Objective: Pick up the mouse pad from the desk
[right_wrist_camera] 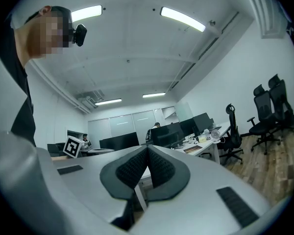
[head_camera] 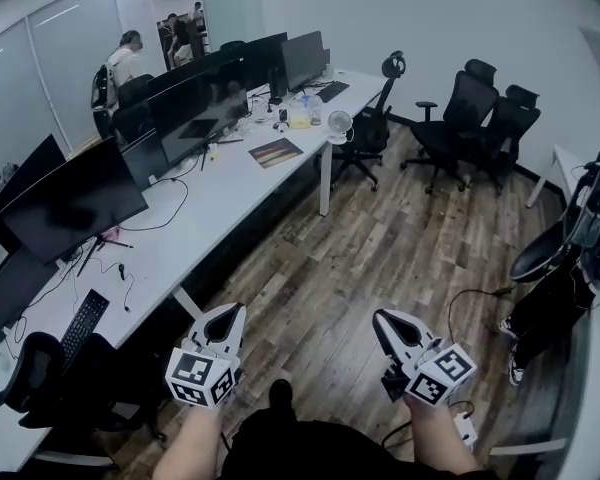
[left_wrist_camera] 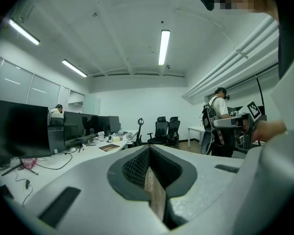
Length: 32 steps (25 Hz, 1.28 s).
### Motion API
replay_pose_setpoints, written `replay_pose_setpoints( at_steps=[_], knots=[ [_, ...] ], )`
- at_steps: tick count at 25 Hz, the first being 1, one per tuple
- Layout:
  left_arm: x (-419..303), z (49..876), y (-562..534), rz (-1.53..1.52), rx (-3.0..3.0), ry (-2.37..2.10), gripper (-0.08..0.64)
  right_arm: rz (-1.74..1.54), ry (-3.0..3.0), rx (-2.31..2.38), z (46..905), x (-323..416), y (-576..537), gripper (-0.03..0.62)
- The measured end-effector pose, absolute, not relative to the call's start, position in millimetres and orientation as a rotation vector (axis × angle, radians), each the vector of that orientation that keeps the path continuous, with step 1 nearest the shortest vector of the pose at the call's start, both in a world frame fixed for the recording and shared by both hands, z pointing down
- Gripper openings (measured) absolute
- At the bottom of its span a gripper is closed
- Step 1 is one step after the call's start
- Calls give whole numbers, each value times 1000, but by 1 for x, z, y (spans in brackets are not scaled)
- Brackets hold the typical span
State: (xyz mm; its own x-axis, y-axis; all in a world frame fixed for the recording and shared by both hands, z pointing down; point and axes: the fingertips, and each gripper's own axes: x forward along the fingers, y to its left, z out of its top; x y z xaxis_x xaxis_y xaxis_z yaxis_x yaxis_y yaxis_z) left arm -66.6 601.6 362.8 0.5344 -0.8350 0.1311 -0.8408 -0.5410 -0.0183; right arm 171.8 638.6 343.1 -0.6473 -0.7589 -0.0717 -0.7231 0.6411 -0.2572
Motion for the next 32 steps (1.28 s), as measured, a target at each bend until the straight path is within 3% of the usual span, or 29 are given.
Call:
replay_pose_setpoints(
  at_steps=[15,32],
  knots=[
    [-68,368,465,119,2715,-1413,9,-370,2697,-1296,351,170,510,5],
    [-156,382,277,81,2677,-1383,9,-445,2785,-1249,366,62,315,5]
  ],
)
